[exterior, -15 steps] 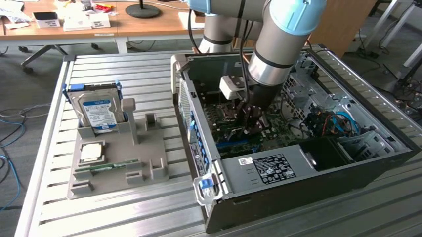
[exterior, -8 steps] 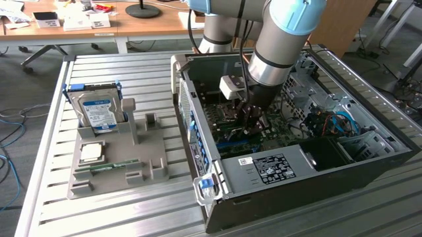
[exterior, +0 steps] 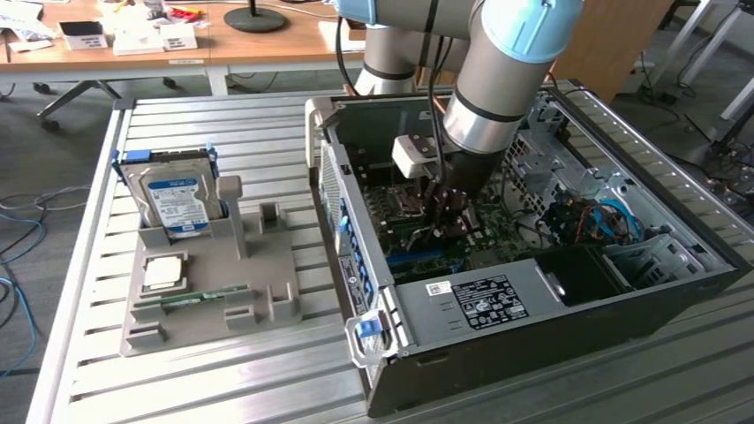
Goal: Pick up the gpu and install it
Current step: 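Insert the gpu into the slot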
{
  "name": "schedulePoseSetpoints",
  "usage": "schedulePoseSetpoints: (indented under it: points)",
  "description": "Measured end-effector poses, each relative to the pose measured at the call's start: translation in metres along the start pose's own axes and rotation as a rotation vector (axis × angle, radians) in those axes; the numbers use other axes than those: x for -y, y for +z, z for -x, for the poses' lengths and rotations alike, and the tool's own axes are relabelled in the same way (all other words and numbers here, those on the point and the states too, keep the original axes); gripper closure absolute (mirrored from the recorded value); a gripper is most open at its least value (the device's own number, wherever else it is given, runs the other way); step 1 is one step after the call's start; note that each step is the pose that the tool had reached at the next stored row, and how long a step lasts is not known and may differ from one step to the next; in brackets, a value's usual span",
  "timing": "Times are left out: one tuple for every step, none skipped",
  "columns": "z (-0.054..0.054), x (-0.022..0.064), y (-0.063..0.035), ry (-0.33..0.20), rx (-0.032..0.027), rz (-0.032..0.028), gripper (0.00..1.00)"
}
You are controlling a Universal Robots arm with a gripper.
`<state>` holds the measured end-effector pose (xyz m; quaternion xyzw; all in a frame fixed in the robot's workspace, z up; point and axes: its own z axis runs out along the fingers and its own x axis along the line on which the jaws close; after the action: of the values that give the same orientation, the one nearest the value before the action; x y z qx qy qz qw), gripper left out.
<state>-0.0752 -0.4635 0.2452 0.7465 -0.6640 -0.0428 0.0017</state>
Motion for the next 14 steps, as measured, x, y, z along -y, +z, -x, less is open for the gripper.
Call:
schedulePoseSetpoints:
  points:
    - [0.0000,0.0000,0.0000,0.000,0.0000,0.0000,0.73]
    - [0.0000,0.0000,0.0000,0.000,0.0000,0.0000,0.73]
    - [0.0000,0.0000,0.0000,0.000,0.0000,0.0000,0.73]
    - [0.0000,0.0000,0.0000,0.000,0.0000,0.0000,0.73]
    - [0.0000,0.0000,0.0000,0.000,0.0000,0.0000,0.73]
    - [0.0000,0.0000,0.0000,0.000,0.0000,0.0000,0.73]
    - [0.0000,0.0000,-0.0001,0.000,0.0001,-0.0001,0.73]
    - [0.0001,-0.0001,-0.0008,0.000,0.0005,0.0001,0.73]
    - [0.0002,-0.0002,-0.0023,0.000,0.0005,0.0000,0.73]
    - [0.0003,-0.0003,-0.0042,0.000,0.0000,-0.0002,0.73]
    - [0.0004,-0.0004,-0.0061,0.000,-0.0001,-0.0002,0.73]
    - [0.0005,-0.0005,-0.0078,0.000,-0.0001,0.0000,0.73]
    - [0.0005,-0.0006,-0.0089,0.001,0.0001,-0.0001,0.73]
    - [0.0006,-0.0006,-0.0095,0.001,0.0001,-0.0001,0.73]
